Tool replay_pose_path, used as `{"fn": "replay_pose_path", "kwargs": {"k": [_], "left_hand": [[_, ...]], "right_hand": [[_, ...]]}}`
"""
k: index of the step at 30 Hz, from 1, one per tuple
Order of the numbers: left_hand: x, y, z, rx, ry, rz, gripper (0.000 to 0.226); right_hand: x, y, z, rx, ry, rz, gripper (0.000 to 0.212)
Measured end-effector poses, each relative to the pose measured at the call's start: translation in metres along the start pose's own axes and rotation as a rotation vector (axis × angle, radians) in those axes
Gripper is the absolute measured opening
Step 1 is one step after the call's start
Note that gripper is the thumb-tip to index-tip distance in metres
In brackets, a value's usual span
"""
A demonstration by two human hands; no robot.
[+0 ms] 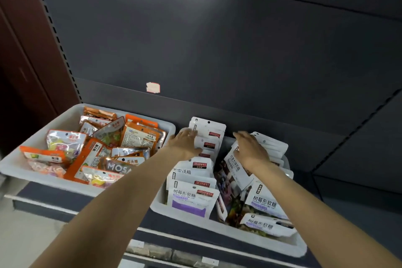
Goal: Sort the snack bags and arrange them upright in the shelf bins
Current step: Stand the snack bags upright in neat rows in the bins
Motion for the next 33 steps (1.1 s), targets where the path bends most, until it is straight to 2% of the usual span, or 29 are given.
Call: {"fn": "replay_pose_path", "kwargs": {"k": [4,9,11,14,15,17,19,21,23,26,28,30,33], "left_hand": [[0.005,0.005,-0.001,-0.056,-0.08,0.075,0.072],[0.003,0.01,-0.001,-0.088,-0.262,0.088,0.08],[-0.003,0.011,-0.007,-0.081,-0.362,0.084,0.082],[-0.015,0.008,-0.019,-0.061,-0.583,0.102,0.082],[-0.02,0.006,-0.021,-0.053,-0.615,0.118,0.082],[-0.025,-0.003,-0.026,-0.024,-0.607,0.117,0.077],[-0.023,-0.018,-0.03,0.011,-0.592,0.055,0.059],[-0.021,-0.035,-0.034,0.014,-0.534,0.008,0.041],[-0.022,-0.045,-0.034,0.012,-0.352,0.056,0.038],[-0.017,-0.049,-0.026,0.023,-0.108,0.12,0.056],[-0.013,-0.049,-0.024,0.029,-0.198,0.068,0.06],[-0.012,-0.05,-0.025,0.057,-0.289,0.048,0.052],[-0.011,-0.053,-0.03,0.103,-0.262,0.029,0.039]], "right_hand": [[0.006,0.021,-0.011,-0.106,0.171,0.009,0.064],[0.01,0.055,-0.012,0.042,0.443,0.016,0.07],[0.01,0.063,-0.012,0.079,0.48,0.082,0.058],[0.008,0.061,-0.02,-0.012,0.418,0.133,0.016],[0.007,0.057,-0.024,-0.055,0.403,0.119,0.016],[0.003,0.043,-0.035,-0.153,0.408,0.056,0.02],[0.005,0.026,-0.044,-0.229,0.42,-0.046,0.025],[0.008,0.017,-0.044,-0.227,0.415,-0.08,0.028],[0.006,0.016,-0.036,-0.183,0.403,0.008,0.026],[0.001,0.023,-0.023,-0.115,0.298,0.178,0.023],[0.001,0.026,-0.016,-0.075,0.281,0.231,0.022],[-0.003,0.027,-0.01,-0.045,0.293,0.277,0.022],[-0.012,0.028,-0.004,-0.044,0.333,0.312,0.02]]}}
Point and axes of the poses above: each hand's wrist, its own y-axis towards the middle knuckle, its own x-axis out of the palm, z = x × y, the point moved 7 cm from there along y, towards the middle knuckle, and after that the axes turned 14 degrees about -x, right-handed, at the moved point
